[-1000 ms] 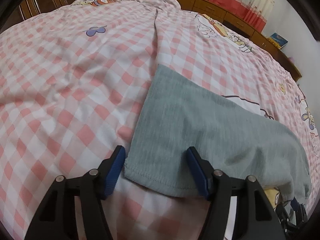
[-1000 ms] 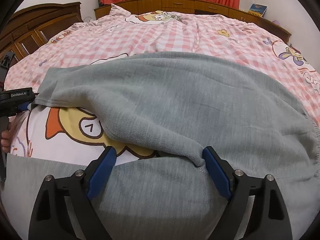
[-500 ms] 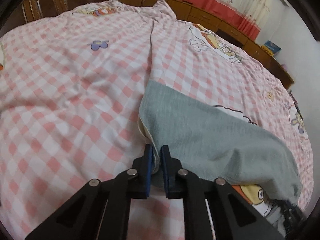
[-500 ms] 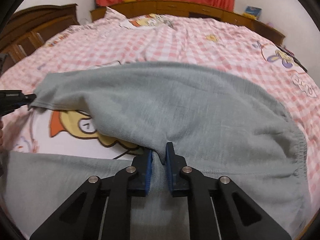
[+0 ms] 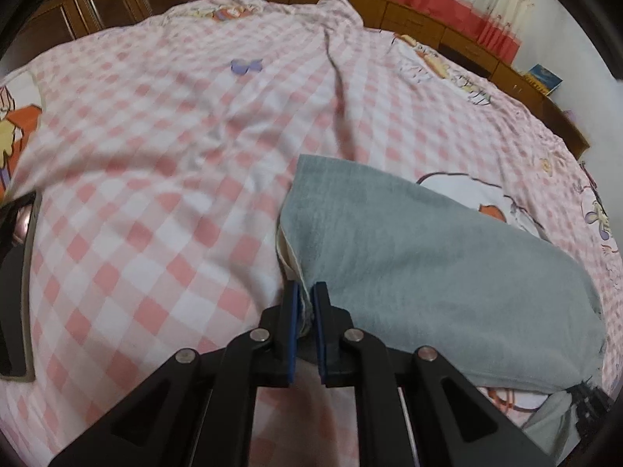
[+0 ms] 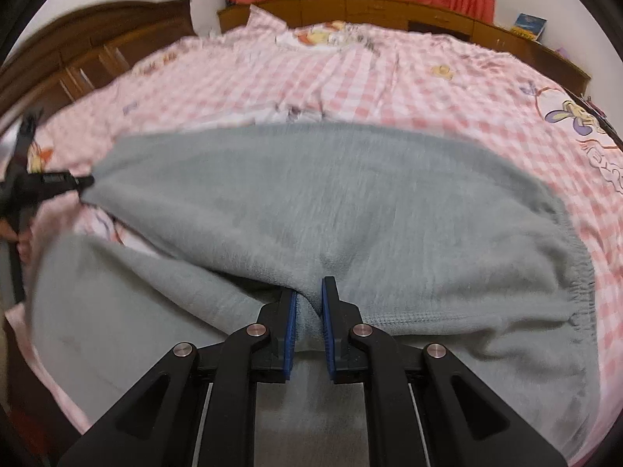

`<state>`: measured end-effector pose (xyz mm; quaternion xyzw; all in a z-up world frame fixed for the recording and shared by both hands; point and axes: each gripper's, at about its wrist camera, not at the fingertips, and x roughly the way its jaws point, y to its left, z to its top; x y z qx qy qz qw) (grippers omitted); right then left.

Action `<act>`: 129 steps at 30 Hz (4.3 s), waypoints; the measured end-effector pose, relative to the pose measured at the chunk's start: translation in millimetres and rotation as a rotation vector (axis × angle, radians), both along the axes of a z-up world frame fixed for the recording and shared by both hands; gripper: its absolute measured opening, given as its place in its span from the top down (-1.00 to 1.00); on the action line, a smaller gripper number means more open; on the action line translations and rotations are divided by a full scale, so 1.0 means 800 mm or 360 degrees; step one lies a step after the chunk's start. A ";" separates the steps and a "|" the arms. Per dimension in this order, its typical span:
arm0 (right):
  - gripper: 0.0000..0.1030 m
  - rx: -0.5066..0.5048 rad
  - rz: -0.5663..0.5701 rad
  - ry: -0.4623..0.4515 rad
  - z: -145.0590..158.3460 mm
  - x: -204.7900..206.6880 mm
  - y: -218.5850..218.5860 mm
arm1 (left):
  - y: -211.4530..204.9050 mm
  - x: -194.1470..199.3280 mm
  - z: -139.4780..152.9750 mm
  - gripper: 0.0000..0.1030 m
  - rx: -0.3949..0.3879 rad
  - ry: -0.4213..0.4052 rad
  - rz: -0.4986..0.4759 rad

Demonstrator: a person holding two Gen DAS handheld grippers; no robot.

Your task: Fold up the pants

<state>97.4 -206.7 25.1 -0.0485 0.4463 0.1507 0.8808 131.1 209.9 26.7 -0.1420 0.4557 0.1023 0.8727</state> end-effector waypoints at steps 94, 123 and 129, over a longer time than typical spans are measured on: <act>0.85 0.0396 -0.0687 -0.0042 0.044 -0.125 -0.266 | -0.374 -0.233 -0.010 -0.65 0.0111 -0.0024 -0.1049; 0.85 0.0496 -0.0590 -0.0289 0.128 -0.132 -0.260 | -0.272 -0.243 0.044 0.90 0.0105 -0.0266 -0.0624; 0.85 0.0505 -0.0622 -0.0270 0.111 -0.155 -0.277 | -0.290 -0.295 0.091 0.93 0.0035 -0.0300 -0.0751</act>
